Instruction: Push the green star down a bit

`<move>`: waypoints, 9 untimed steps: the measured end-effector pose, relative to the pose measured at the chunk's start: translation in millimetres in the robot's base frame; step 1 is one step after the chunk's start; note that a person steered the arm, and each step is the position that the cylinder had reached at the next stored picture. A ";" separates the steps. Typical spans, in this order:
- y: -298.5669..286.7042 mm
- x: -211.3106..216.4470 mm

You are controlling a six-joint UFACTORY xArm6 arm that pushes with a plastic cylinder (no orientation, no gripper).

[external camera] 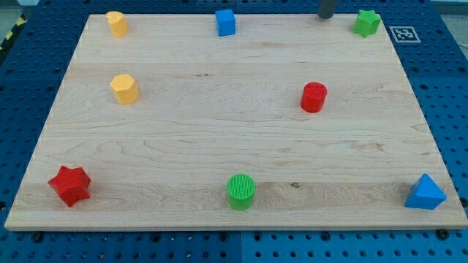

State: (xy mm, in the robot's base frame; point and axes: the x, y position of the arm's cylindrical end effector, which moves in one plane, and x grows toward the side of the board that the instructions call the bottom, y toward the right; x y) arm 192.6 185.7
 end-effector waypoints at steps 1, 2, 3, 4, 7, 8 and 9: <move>1.3 0.0; 45.6 -0.1; 60.7 -0.2; 60.7 0.3; 97.6 44.6; 109.9 60.5; 109.9 74.3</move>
